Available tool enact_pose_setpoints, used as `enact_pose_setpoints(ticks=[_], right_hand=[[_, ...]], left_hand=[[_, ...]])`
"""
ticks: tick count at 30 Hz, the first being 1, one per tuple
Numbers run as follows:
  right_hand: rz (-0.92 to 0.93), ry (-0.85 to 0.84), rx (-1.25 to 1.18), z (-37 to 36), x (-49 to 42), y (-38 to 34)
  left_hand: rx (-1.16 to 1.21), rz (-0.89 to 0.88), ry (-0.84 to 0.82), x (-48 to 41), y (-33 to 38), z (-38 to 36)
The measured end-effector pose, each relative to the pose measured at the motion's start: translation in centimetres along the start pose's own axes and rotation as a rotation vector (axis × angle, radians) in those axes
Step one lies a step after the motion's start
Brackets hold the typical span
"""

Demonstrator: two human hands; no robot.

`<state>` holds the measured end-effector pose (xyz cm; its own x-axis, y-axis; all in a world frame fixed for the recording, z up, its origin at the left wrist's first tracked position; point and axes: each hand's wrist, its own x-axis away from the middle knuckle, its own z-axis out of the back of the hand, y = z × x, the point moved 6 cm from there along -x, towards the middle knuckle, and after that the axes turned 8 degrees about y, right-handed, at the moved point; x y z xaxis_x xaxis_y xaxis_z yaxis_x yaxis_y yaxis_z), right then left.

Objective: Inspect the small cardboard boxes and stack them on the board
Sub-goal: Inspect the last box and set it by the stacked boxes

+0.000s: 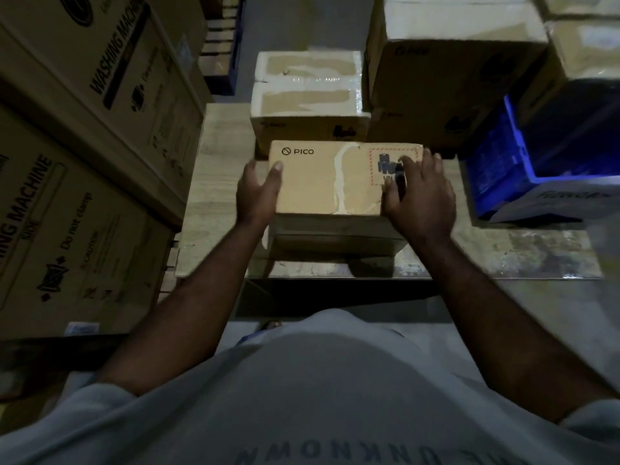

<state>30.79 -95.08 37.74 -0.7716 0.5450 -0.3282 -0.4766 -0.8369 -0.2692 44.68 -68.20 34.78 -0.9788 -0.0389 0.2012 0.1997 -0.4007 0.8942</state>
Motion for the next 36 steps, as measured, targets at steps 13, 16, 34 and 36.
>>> enact_pose_setpoints(ticks=[13,16,34,36], right_hand=[[-0.629,-0.162,-0.895,-3.6,2.0,3.2],[-0.775,-0.355,-1.151,-6.3,2.8,2.7],[-0.482,-0.168,-1.184,2.8,-1.7,4.9],[-0.259,-0.132,-0.926,4.3,-1.8,4.1]], left_hand=[[-0.076,-0.416,-0.408,2.9,7.3,-0.1],[-0.482,-0.597,-0.400,4.4,9.9,-1.9],[-1.070,-1.046,-0.282,7.7,8.7,-8.6],[-1.082,-1.036,-0.276,7.7,8.7,-8.7]])
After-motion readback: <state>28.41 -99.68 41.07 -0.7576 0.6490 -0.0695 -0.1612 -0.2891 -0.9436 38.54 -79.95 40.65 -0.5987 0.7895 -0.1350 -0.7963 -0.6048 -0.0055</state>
